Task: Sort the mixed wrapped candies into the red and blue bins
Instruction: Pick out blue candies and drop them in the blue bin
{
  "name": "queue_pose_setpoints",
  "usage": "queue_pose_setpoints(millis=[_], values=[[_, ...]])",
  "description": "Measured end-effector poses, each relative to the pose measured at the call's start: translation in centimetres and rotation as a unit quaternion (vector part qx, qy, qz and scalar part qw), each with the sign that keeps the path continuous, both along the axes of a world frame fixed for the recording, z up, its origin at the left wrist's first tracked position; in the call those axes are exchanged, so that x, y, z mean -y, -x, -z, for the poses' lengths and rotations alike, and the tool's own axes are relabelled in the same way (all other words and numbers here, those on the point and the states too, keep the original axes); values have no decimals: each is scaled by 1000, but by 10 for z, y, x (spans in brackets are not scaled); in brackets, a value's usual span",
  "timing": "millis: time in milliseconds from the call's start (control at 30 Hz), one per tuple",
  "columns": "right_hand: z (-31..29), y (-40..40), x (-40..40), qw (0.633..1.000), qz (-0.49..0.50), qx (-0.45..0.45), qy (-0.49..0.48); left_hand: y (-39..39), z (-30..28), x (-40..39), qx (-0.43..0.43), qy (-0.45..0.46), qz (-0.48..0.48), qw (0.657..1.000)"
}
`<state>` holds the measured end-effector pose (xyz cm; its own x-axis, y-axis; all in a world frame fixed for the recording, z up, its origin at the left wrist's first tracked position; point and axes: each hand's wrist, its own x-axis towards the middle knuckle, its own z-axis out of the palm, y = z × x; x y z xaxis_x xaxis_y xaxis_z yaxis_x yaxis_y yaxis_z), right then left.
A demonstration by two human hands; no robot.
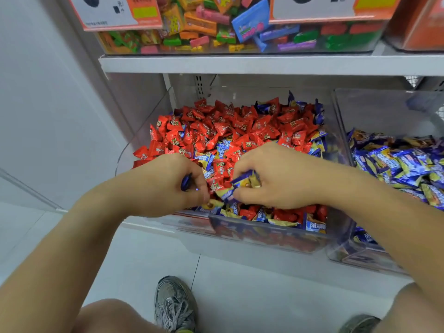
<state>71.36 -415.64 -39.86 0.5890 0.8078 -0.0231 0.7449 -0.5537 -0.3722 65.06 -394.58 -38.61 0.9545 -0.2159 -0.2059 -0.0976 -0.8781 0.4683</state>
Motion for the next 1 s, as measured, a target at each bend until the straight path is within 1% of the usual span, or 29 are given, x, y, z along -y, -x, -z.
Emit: queue_pose_setpoints(millis=[33, 100, 167, 233, 300, 333, 400, 467, 533, 567, 633, 700, 767, 833, 867, 933, 967, 1000], values=[[-9, 2, 7, 1000, 19, -15, -18, 1, -2, 2, 18, 21, -11, 1000], [-22, 3, 23, 995, 64, -48, -57, 3, -6, 6, 53, 93, -44, 993], [-29, 5, 37, 984, 111, -91, -104, 3, -9, 18, 59, 173, -78, 980], [-31, 9, 49, 960, 167, -160, -160, 3, -12, 37, 38, 247, -92, 964], [-31, 15, 57, 923, 212, -217, -236, 0, -13, 64, 29, 310, -94, 946], [-30, 18, 60, 906, 233, -224, -273, -2, -12, 77, 39, 328, -99, 939], [-28, 22, 65, 881, 268, -208, -329, -8, -11, 108, 74, 360, -122, 922], [-28, 23, 76, 861, 297, -189, -367, -15, -10, 137, 105, 408, -148, 895], [-28, 22, 94, 852, 322, -156, -383, -22, -11, 162, 115, 446, -169, 871], [-28, 20, 106, 851, 333, -139, -382, -26, -11, 172, 115, 452, -169, 869], [-28, 16, 131, 845, 358, -126, -377, -34, -11, 193, 114, 447, -151, 875], [-24, 13, 159, 830, 387, -140, -377, -46, -12, 214, 122, 428, -126, 887], [-20, 10, 186, 822, 416, -148, -359, -61, -12, 234, 164, 358, -91, 914], [-14, 4, 210, 810, 450, -138, -349, -72, -13, 250, 212, 258, -42, 942], [-11, 2, 219, 796, 475, -132, -352, -76, -13, 256, 208, 213, -5, 955], [-4, -5, 232, 761, 519, -115, -371, -78, -11, 263, 142, 136, 95, 976], [-1, -7, 235, 748, 532, -108, -383, -77, -9, 263, 103, 106, 141, 979], [0, -9, 237, 737, 536, -109, -397, -75, -8, 262, 82, 93, 167, 978]])
